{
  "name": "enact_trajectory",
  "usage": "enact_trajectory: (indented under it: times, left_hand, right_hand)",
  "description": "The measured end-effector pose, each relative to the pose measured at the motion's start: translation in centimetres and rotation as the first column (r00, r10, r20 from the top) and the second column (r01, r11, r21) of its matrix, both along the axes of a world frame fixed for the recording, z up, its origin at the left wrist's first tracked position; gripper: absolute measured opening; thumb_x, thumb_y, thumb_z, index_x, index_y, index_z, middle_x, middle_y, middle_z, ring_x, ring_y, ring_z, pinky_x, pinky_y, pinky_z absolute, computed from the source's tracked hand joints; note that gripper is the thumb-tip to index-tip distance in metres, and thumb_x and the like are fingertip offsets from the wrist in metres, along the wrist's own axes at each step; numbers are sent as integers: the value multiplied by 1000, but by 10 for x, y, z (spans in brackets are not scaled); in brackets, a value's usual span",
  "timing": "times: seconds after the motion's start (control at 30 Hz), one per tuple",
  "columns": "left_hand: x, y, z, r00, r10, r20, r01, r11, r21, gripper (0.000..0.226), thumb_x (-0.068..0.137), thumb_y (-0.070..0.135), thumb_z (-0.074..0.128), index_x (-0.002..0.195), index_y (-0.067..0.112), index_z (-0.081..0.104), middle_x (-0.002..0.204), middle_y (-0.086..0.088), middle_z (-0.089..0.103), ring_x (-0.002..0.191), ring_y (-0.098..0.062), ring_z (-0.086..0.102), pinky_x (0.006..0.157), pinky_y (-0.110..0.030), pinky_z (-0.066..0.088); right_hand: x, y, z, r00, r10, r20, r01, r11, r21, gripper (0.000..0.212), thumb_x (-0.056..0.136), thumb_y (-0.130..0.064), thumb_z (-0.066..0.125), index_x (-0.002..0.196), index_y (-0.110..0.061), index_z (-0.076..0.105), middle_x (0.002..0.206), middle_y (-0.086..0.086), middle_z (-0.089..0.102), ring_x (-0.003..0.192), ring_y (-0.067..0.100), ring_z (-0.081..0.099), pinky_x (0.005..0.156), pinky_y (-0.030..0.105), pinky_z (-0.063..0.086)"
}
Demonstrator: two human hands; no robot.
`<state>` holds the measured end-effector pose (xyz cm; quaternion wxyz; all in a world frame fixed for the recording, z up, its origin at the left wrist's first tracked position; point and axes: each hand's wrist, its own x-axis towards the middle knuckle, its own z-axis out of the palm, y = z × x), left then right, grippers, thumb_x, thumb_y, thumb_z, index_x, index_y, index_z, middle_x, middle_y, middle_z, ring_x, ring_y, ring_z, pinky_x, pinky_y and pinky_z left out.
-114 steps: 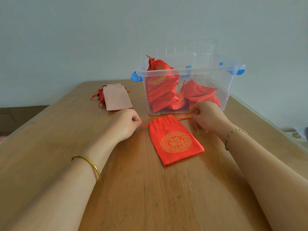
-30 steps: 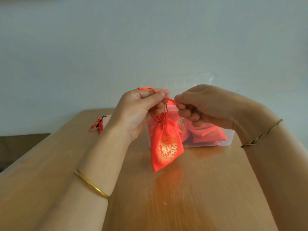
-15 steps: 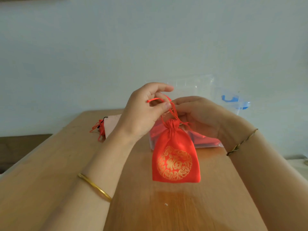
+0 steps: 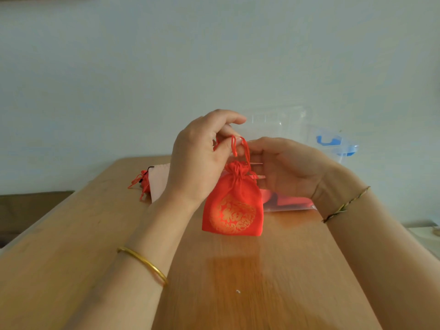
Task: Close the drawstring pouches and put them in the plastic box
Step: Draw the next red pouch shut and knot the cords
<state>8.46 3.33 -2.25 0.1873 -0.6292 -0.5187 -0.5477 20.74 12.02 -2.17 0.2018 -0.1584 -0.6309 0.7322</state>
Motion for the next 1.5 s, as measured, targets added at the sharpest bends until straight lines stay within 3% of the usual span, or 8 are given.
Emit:
enact_trajectory:
  times: [0.17, 0.4, 0.5, 0.77, 1.03, 1.27, 1.4, 1.5]
  left_hand:
    - [1, 2, -2, 990, -75, 121, 78, 997, -22, 25, 79, 1, 66, 99, 15, 66, 75, 12, 65, 74, 4, 60, 68, -5, 38]
    - [-2, 5, -5, 953, -84, 291, 105, 993, -56, 22, 78, 5, 69, 86, 26, 66, 80, 10, 67, 74, -4, 63, 68, -11, 46]
    - [-3, 5, -5, 975, -42, 220, 52, 998, -43, 18, 80, 7, 68, 88, 24, 65, 80, 15, 64, 75, -5, 62, 69, -10, 45]
    - [-6, 8, -10, 998, 64, 8, -64, 998, 15, 13, 81, 9, 66, 93, 13, 70, 85, 5, 68, 79, 0, 57, 73, -7, 40]
    - [-7, 3, -7, 984, 42, 173, -23, 994, -105, 15, 84, 15, 65, 96, 16, 73, 76, 25, 61, 72, 12, 59, 60, -6, 44]
    - [-26, 2, -9, 983, 178, 39, -160, 946, -282, 38, 95, 37, 46, 86, 8, 68, 82, -2, 70, 76, -15, 61, 72, -34, 49]
    - [-25, 4, -7, 886, 26, 463, 103, 962, -251, 47, 100, 32, 35, 59, 13, 49, 82, 2, 71, 77, -4, 65, 70, -26, 46]
    - [-21, 4, -4, 546, -275, 792, 423, 906, 23, 46, 101, 28, 31, 58, 12, 40, 68, -4, 71, 74, -19, 70, 75, -28, 54]
  right_hand:
    - [-1, -6, 3, 978, -186, -93, 195, 976, 95, 29, 94, -17, 45, 69, -12, 60, 73, 5, 64, 61, 15, 59, 55, 22, 46]
    - [-2, -7, 6, 885, -445, -136, 428, 666, 611, 24, 91, -19, 55, 71, -7, 60, 94, 29, 66, 73, 22, 54, 65, 33, 40]
    - [3, -11, 10, 916, -392, -81, 348, 679, 646, 23, 92, -17, 54, 86, 3, 63, 90, 23, 68, 72, 17, 57, 66, 29, 45]
    - [7, -13, 12, 961, -273, -33, 254, 836, 487, 23, 96, -12, 46, 74, -11, 54, 79, 7, 67, 58, 10, 64, 58, 22, 50]
    - [3, -3, 11, 848, -499, -176, 420, 433, 797, 20, 87, -7, 53, 70, -18, 52, 56, -3, 54, 42, 3, 46, 47, 18, 39]
    - [16, 7, 11, 803, -591, -72, 273, 258, 927, 12, 84, -7, 56, 80, -15, 63, 54, -5, 59, 49, 9, 57, 54, 16, 42]
    - [20, 10, 8, 768, -640, 7, 207, 259, 944, 16, 82, -6, 56, 69, -15, 61, 53, -3, 61, 40, -2, 53, 47, 6, 38]
    - [21, 9, 7, 751, -655, 83, 140, 281, 949, 15, 82, -5, 54, 70, -8, 63, 53, -1, 60, 38, -5, 51, 45, 4, 37]
